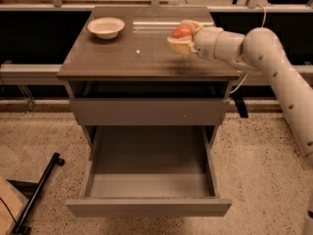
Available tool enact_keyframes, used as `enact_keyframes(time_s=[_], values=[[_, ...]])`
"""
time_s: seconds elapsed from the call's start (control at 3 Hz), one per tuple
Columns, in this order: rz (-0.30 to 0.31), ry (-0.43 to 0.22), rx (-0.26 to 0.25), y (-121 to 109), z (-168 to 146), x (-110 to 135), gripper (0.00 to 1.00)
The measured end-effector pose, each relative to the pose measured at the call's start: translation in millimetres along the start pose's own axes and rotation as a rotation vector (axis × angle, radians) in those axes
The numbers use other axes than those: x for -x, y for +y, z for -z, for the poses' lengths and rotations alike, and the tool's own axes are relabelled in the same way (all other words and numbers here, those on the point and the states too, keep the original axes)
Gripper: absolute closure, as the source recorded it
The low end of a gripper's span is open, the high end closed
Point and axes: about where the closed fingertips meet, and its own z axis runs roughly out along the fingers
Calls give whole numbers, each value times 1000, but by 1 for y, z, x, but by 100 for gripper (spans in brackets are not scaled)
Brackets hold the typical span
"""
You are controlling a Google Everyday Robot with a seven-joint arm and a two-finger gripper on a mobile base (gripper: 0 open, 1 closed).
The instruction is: Pick apple from middle drawer and place on counter
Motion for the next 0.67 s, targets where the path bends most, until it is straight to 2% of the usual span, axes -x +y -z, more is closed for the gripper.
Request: enact_keyframes(time_s=[0.33, 0.67], values=[[11, 22, -19, -7, -37, -16, 36], [19, 45, -53, -19, -61, -27, 13]])
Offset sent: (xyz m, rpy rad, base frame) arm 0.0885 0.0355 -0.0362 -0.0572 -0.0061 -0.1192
